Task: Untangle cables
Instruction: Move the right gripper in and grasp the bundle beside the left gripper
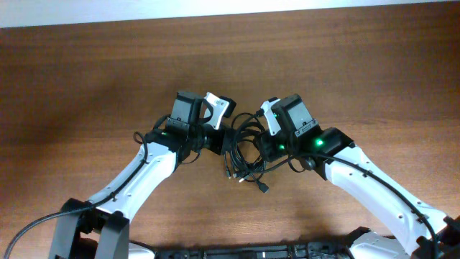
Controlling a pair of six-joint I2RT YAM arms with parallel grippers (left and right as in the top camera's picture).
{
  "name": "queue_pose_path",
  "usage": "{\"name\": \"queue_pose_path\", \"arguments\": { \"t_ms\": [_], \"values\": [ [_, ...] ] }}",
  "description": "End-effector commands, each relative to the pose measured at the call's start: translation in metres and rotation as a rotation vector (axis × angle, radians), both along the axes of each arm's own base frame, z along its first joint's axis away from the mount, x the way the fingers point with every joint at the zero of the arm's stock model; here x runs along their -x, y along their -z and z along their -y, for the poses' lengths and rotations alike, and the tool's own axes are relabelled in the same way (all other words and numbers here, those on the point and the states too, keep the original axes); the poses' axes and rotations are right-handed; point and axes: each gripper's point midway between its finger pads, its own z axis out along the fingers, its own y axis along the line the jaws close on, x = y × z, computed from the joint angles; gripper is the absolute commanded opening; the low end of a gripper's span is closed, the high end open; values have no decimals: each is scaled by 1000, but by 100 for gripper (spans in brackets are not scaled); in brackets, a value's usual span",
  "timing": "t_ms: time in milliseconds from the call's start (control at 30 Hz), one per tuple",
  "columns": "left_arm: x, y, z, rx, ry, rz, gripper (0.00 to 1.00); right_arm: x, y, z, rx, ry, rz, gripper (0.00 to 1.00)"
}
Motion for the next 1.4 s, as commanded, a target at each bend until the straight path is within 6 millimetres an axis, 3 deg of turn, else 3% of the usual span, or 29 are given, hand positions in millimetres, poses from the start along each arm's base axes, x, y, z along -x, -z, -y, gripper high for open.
{"name": "queue_pose_path", "arguments": {
  "t_ms": [0,167,267,333,467,600,633,733,800,900,1000,1033,1067,1100,1133,1200,1267,1367],
  "values": [
    [-5,-13,4,25,-2,25,0,2,-7,-3,-10,-13,0,53],
    [5,-29,19,135,84,21,0,5,4,-1,10,-13,-38,47],
    [5,-29,19,134,84,19,0,6,6,-3,4,-18,-45,16],
    [5,-29,19,134,84,19,0,7,6,-4,1,-21,-48,6],
    [2,-24,14,100,57,19,0,8,8,0,18,-14,-55,4],
    [-11,-3,-7,-46,-55,31,0,10,12,10,61,20,-72,4],
    [-15,5,-19,-116,-104,33,0,9,15,20,93,93,-83,4],
    [-19,22,-44,-260,-192,28,0,6,8,27,89,126,-61,4],
    [-18,25,-49,-286,-204,23,0,0,-5,42,71,175,-34,4],
    [-18,25,-50,-288,-205,21,0,-8,-24,102,106,420,5,4],
    [-18,25,-50,-288,-204,20,0,0,-33,177,115,721,-26,4],
    [-18,25,-50,-288,-204,21,0,0,-32,176,49,725,-57,20],
    [-18,25,-49,-287,-204,21,0,1,-32,164,-40,693,-98,42],
    [-19,25,-49,-286,-205,24,0,3,-34,139,-149,573,-143,61],
    [-20,24,-49,-283,-206,30,0,4,-39,114,-212,403,-144,68],
    [-20,23,-47,-276,-203,31,0,8,-37,83,-249,212,-152,70],
    [-14,21,-39,-229,-165,9,0,12,-19,61,-212,115,-193,57],
    [-2,8,-16,-97,-70,-26,0,13,9,34,-184,35,-259,57]
  ]
}}
